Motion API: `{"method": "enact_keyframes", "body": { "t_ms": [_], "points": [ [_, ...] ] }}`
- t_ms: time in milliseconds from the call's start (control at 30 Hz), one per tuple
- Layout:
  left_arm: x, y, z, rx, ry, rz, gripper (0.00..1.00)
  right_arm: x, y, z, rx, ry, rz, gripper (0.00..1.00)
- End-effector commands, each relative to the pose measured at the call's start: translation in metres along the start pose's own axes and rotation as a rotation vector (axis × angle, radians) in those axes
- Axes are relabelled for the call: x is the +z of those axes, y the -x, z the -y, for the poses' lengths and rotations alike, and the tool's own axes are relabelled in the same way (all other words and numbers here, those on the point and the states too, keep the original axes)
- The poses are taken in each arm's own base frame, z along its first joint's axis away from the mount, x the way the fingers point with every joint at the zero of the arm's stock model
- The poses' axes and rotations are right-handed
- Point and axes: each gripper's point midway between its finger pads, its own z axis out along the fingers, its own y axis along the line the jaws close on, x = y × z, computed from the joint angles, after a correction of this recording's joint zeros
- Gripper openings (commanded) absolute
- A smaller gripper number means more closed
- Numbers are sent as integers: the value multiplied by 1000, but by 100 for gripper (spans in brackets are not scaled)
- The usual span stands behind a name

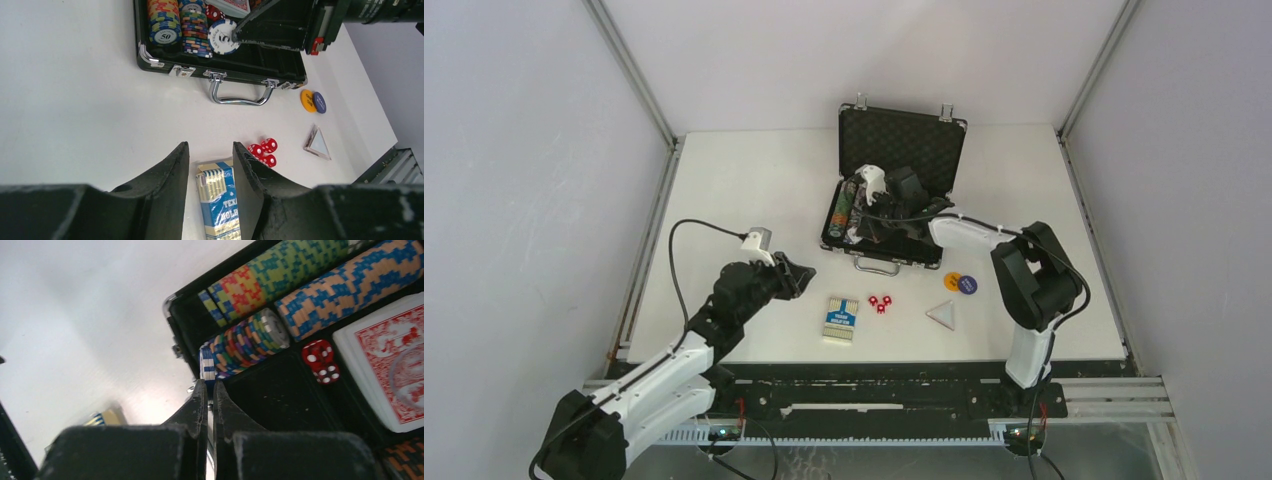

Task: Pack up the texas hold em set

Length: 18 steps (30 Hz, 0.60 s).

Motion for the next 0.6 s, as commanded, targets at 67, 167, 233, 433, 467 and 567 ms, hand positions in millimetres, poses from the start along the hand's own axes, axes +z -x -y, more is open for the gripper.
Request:
{"method": "enact_keyframes", "body": {
  "t_ms": [67,167,233,433,467,567],
  "points": [
    [1,26,6,34,-2,70,42,0,38,9,-119,9,68,0],
    [2,25,5,31,2,67,41,2,37,11,-128,19,63,0],
    [2,25,5,29,4,67,41,4,36,10,-131,37,50,0],
    [3,24,4,25,5,62,41,7,30,1,-128,103,22,0],
    [4,24,4,24,6,62,41,8,29,0,-128,112,16,0],
    [4,23,3,22,6,58,41,10,24,-3,-119,148,-14,0]
  ]
}}
